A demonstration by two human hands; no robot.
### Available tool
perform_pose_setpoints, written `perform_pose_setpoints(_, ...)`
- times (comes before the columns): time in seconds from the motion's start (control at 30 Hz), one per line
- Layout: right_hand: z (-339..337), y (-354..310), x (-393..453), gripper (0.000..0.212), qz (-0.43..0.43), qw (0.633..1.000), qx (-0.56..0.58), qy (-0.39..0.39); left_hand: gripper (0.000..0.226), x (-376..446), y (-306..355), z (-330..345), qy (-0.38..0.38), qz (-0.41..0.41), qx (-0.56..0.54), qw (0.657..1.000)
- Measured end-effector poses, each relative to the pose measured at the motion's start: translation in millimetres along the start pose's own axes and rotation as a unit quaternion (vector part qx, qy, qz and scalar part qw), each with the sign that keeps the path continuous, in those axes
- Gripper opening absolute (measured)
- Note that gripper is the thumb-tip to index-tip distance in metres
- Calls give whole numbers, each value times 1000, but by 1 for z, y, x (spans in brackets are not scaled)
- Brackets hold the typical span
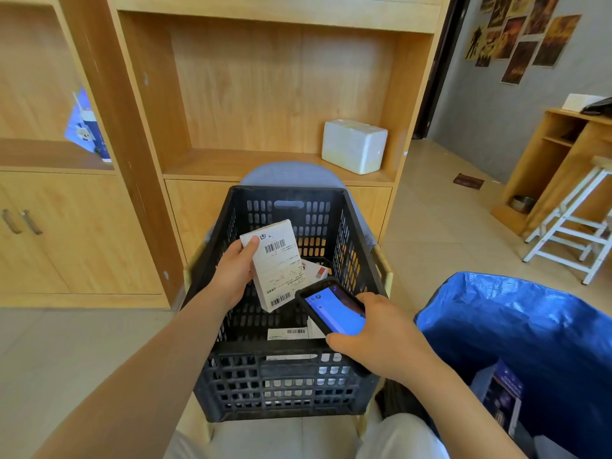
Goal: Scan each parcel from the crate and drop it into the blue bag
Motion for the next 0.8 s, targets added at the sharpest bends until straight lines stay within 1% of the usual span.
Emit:
perform_pose_setpoints(0.3,-3,6,-4,56,3,1000,11,1,31,4,-2,2,-8,13,37,999)
perform_pose_setpoints(0.33,-4,8,-5,55,6,1000,16,3,31,4,-3,2,-7,19,52,998)
perform_pose_setpoints(0.4,-7,13,-8,54,16,999,30,6,30,4,-7,1,1,54,116,992)
perform_pose_setpoints(0.47,-10,18,-13,54,25,999,43,14,28,0,-9,1,4,101,187,977)
perform_pose_setpoints(0.53,-14,24,-20,53,31,998,48,28,26,-3,-9,2,7,131,221,967)
perform_pose_setpoints(0.67,-23,43,-32,54,48,996,58,52,28,-16,7,12,26,159,212,964)
perform_pose_setpoints(0.8,-35,69,-38,55,80,993,59,66,30,-37,28,37,21,182,158,970)
Point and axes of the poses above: each hand's wrist, its own x-axis towards the middle knuckle, its own z-axis out of the palm, y = z × x, the point moved 1 cm from there along x, towards the middle knuckle, and after that the axes turned 13 degrees about y, right-handed, at the moved point
